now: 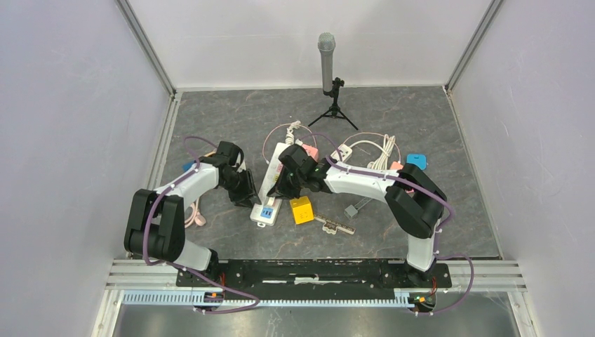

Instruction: Pull the plug off the socket

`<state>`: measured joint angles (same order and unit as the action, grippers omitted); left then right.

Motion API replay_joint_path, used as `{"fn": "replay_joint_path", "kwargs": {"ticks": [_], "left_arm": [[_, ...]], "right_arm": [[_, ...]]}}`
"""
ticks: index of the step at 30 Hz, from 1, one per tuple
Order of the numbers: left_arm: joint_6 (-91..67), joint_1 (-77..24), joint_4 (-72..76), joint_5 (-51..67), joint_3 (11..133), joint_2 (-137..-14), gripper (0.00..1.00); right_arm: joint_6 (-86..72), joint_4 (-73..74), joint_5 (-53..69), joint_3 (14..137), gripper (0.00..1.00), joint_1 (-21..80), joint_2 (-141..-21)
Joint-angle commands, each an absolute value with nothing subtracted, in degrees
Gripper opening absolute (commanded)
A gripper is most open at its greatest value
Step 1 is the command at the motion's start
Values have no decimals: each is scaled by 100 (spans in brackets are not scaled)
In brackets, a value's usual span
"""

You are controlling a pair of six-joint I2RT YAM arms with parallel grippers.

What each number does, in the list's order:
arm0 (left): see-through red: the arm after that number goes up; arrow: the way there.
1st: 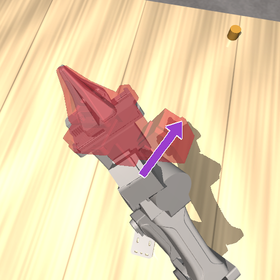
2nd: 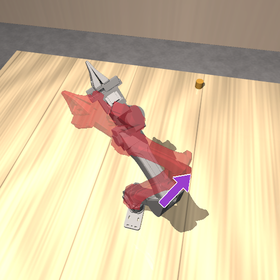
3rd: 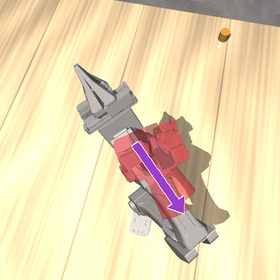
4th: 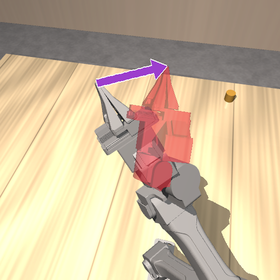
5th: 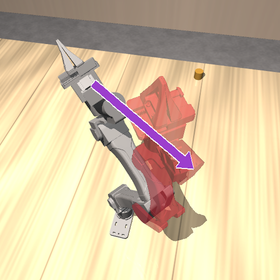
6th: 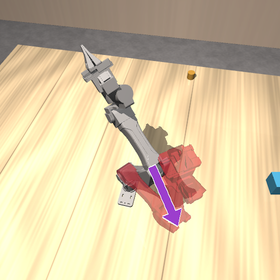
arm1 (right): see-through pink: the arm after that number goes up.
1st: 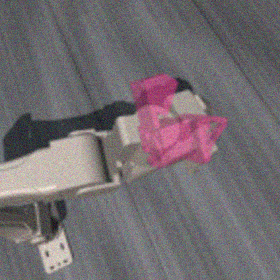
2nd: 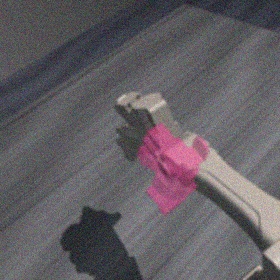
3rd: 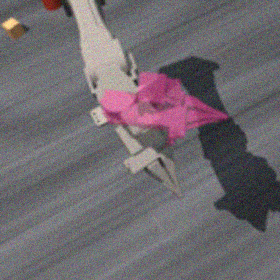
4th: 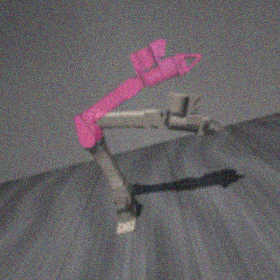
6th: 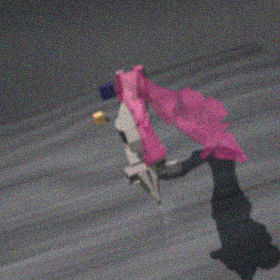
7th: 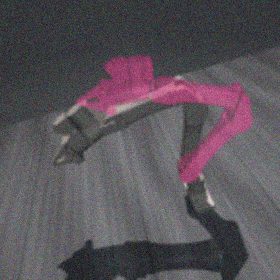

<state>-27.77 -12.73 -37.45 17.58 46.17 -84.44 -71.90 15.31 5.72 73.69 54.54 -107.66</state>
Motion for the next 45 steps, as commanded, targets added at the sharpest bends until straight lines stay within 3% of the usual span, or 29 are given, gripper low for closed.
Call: {"fn": "replay_joint_path", "kwargs": {"ticks": [1,14,33,39,45], "left_arm": [[-2731,-1380,-4042,1315,4630,-8454,39],[-2721,-1545,-4157,977,4669,-8427,39],[-2757,-1608,-4213,883,4700,-8422,39],[-2627,-1608,-4348,863,5069,-8210,40],[-2590,-1597,-4451,982,5750,-7897,48]], "right_arm": [[-7181,898,888,7612,0,5397,-10681],[-6801,47,1097,7470,0,5223,-10342],[-6563,542,1104,7488,0,5008,-9919],[-5953,951,494,7243,0,4604,-9422],[-5057,1371,-625,6790,0,4142,-8370]]}}
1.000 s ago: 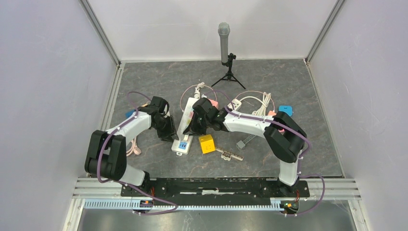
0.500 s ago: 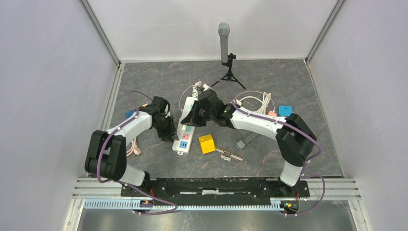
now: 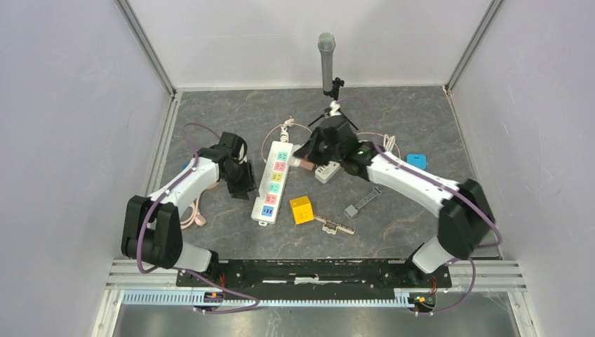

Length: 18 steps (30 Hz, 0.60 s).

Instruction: Pull the plug off the socket

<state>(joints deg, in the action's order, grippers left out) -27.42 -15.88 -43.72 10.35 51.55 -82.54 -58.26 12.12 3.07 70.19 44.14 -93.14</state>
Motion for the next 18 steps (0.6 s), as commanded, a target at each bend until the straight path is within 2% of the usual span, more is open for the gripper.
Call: {"fn": "replay_joint_path", "kwargs": {"ticks": [1,6,9,11,12,13,18], "left_arm": [[-2606,-1587,-4450,983,5841,-7863,49],[-2695,-1551,-4512,805,6281,-7726,58],[-2749,-1489,-4573,466,6488,-7623,68],[-2869,-1428,-4649,40,6602,-7539,82],[-2982,-1392,-4755,-254,6681,-7516,94],[-3049,-1345,-4863,-475,6765,-7491,100],[-2872,-1192,-5151,-1210,7067,-7476,100]], "right_arm": [[-4916,1418,-774,6634,0,4070,-8157],[-4062,1498,-914,5916,0,3685,-7342],[-3496,1542,-884,5598,0,3533,-7056],[-3227,1568,-624,5417,0,3368,-6972],[-3168,1615,-362,5353,0,3289,-6975],[-3098,1646,-100,5282,0,3211,-6986],[-2735,1438,661,4766,0,2924,-7011]]}}
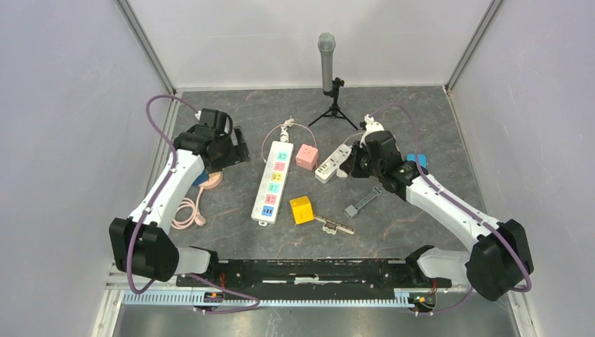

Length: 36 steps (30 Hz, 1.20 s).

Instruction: Pull the plug off the socket

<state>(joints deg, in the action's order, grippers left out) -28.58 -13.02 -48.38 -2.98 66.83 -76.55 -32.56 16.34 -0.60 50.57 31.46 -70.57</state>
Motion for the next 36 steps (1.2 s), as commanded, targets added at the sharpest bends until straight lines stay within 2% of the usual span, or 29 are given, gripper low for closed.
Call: {"fn": "replay_joint_path", "kwargs": {"ticks": [1,7,15,17,23,25,29,36], "left_arm": [[-2831,-1156,-5196,-1309,7096,-7474,100],[-2962,-568,-5245,-1153,7014,-7573,100],[-3002,-26,-5300,-1229,7053,-8085,100],[-3044,-9,-5291,-1295,7082,-8191,100],[-3040,586,-5413,-1461,7364,-8486,100],[-3057,845,-5475,-1367,7473,-8572,100],[-3037,1220,-5467,-1319,7574,-8678,100],[-3198,1561,-4989,-823,7370,-9045,100]], "right_arm": [[-2700,1335,857,4650,0,2846,-7034],[-2624,691,1927,4087,0,2423,-7448],[-2740,277,2252,3732,2,1813,-7908],[-2695,302,2285,3708,13,1691,-8000],[-2513,677,1778,3832,61,1611,-8018],[-2468,956,1390,3939,74,1613,-7945],[-2341,1221,914,4128,85,1616,-7766],[-2288,1255,858,4448,85,1617,-7468]]}}
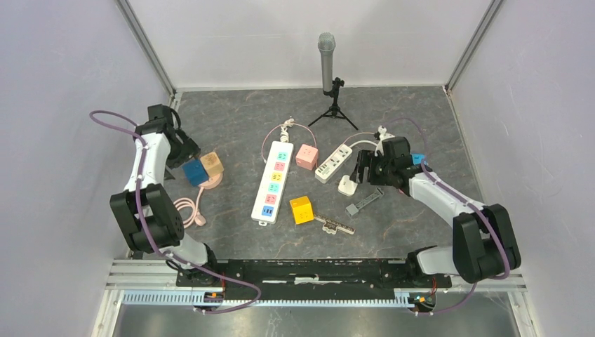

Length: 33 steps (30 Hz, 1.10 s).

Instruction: Pull the plug off the socket

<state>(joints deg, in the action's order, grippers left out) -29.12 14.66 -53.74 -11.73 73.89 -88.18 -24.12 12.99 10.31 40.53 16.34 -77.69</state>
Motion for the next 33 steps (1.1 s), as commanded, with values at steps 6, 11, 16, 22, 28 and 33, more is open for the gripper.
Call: {"fn": "replay_joint_path", "kwargs": {"ticks": [6,11,16,22,28,33], "left_arm": [[-3190,1556,-4521,312,7122,-9212,90],[-3026,1556,-4418,765,6965,-9235,72],[-2840,1556,-4281,1070,6654,-9124,62],[-2775,1540,-4123,1452,6188,-8991,58],[-2771,1499,-3921,1644,5663,-8728,56],[-2673,1494,-3920,1574,5495,-8597,55]], "right_arm": [[-2272,1199,1244,4703,79,1618,-7307],[-2353,967,1530,4747,73,1617,-7108],[-2332,443,1808,4709,67,1856,-7014],[-2033,-236,1768,4906,66,2809,-7236],[-1593,-867,1548,5684,72,3932,-8248],[-1548,-1029,1308,6920,76,4438,-9589]]}}
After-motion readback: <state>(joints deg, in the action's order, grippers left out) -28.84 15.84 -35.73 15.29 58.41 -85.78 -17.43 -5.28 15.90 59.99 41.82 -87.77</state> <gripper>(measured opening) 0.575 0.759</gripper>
